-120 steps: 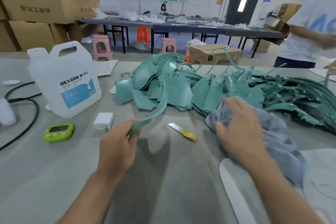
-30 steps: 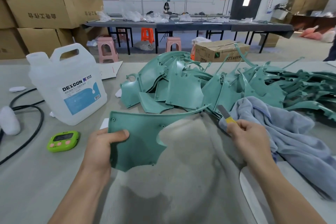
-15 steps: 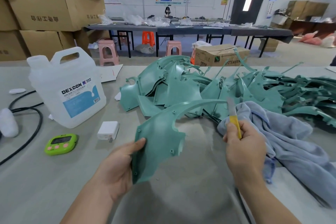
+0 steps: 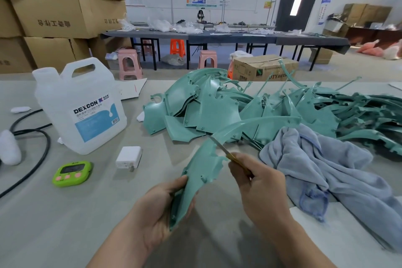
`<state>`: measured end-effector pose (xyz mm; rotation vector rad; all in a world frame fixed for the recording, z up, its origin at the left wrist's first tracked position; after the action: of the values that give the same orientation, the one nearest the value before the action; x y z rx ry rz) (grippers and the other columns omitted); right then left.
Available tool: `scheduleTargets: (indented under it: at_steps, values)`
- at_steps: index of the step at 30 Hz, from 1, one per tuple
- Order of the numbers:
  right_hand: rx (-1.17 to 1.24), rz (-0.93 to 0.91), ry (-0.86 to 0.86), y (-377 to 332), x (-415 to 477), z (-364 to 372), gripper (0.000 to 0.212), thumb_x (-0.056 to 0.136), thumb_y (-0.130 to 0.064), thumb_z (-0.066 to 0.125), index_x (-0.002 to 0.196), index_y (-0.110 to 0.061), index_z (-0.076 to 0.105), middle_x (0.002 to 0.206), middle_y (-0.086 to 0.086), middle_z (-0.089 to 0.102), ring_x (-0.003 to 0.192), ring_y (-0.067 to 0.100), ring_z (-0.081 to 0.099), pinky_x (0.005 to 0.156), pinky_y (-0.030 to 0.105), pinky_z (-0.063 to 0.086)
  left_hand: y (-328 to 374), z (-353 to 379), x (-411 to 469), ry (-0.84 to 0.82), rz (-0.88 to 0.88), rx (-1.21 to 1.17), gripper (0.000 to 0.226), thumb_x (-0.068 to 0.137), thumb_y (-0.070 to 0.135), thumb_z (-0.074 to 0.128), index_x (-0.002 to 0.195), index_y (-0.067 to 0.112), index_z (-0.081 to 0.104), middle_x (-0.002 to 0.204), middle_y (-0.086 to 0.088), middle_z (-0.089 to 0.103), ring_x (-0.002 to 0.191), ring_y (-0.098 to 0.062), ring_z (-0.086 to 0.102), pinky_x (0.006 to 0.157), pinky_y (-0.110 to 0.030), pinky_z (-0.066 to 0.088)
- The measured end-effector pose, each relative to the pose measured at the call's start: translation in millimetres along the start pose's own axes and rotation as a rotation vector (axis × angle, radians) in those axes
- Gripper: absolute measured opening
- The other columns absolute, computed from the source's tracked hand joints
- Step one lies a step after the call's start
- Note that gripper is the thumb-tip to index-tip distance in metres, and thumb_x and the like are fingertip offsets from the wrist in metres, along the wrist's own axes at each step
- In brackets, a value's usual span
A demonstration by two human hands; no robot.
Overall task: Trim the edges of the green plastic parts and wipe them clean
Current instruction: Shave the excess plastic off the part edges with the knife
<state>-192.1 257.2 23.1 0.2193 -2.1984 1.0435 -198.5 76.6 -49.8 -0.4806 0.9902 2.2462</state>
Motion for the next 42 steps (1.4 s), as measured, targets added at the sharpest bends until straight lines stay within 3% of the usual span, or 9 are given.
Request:
scheduleTargets:
  at_steps: [3,7,12,17,20,29,33,37,42]
  values:
    - [-0.031,0.009,0.073,8,6,-15,0.014,0.095,-0.035,0.060,0.108,-0.033,0.066,0.080,-0.025,0.067,0.070,-0.004,0.061,0.063,0.009,0.043,-6,5,-6,-0.037,-0.077,0.048,0.027,0.075,0.016,0.062,0.089,-0.007,0.068,0.063,-0.013,0.059,0.038,-0.018,0.059,0.032,-0.026,0.050]
    - [-0.105,0.154,0.228,27,12,-41,0.026,0.100,-0.039,0.051,0.075,-0.037,0.055,0.075,-0.023,0.060,0.065,-0.006,0.053,0.059,0.003,0.035,-8,10,-8,-0.074,-0.084,0.100,0.039,0.077,0.017,0.060,0.111,-0.003,0.060,0.066,-0.014,0.058,0.039,-0.018,0.059,0.035,-0.026,0.053]
    - [-0.105,0.272,0.386,46,12,-70,0.034,0.098,-0.038,0.052,0.067,-0.024,0.054,0.071,-0.010,0.061,0.066,0.005,0.054,0.057,0.016,0.035,-7,6,-8,-0.064,-0.086,0.105,0.041,0.078,0.017,0.059,0.113,-0.003,0.060,0.066,-0.013,0.057,0.040,-0.017,0.059,0.037,-0.027,0.054]
    - [-0.010,0.099,0.026,19,6,-20,0.004,0.096,-0.033,0.063,0.093,-0.034,0.066,0.076,-0.022,0.063,0.060,-0.006,0.053,0.056,0.005,0.036,-7,5,-7,-0.077,-0.091,0.096,0.043,0.077,0.018,0.061,0.114,-0.002,0.062,0.068,-0.012,0.058,0.040,-0.017,0.059,0.036,-0.027,0.054]
    - [0.022,0.041,-0.133,9,1,7,0.007,0.093,-0.040,0.063,0.101,-0.039,0.063,0.070,-0.019,0.062,0.053,-0.002,0.048,0.052,0.008,0.034,-6,2,-7,-0.079,-0.093,0.076,0.037,0.076,0.017,0.062,0.107,-0.001,0.065,0.068,-0.011,0.057,0.040,-0.015,0.057,0.035,-0.024,0.052]
    - [-0.071,0.252,0.301,47,14,-58,0.036,0.101,-0.024,0.059,0.066,-0.021,0.053,0.070,-0.008,0.057,0.058,0.006,0.048,0.054,0.010,0.035,0,-11,-2,0.015,-0.082,0.151,0.025,0.097,0.021,0.053,0.093,0.001,0.068,0.066,-0.009,0.055,0.038,-0.012,0.055,0.033,-0.021,0.049]
    - [0.012,0.180,0.045,30,10,-26,0.038,0.099,-0.022,0.062,0.066,-0.035,0.052,0.062,-0.010,0.053,0.054,0.006,0.044,0.052,0.013,0.033,2,-15,1,0.069,-0.023,0.226,0.028,0.104,0.023,0.048,0.098,0.001,0.065,0.065,-0.009,0.054,0.039,-0.012,0.052,0.033,-0.020,0.047]
    - [0.163,0.185,-0.193,17,2,10,0.031,0.098,-0.024,0.066,0.068,-0.030,0.063,0.055,-0.015,0.056,0.046,0.002,0.043,0.047,0.011,0.030,21,-16,1,0.190,0.296,0.427,0.028,0.102,0.022,0.053,0.082,0.011,0.070,0.055,-0.006,0.060,0.038,-0.013,0.053,0.034,-0.019,0.038]
    - [0.186,0.087,-0.359,7,-4,21,0.025,0.093,-0.045,0.055,0.079,-0.025,0.062,0.066,0.002,0.058,0.050,0.003,0.038,0.048,0.017,0.030,31,-10,-7,0.147,0.405,0.382,0.027,0.101,0.019,0.054,0.095,0.017,0.080,0.081,-0.013,0.075,0.048,-0.017,0.064,0.039,-0.019,0.044]
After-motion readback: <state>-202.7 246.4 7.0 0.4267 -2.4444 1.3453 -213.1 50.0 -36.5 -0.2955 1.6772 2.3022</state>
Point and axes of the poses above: each hand's wrist, its own x-axis towards the middle knuckle, its own z-axis out of the palm, y = z × x, the point moved 8 cm from there along x, towards the middle knuckle
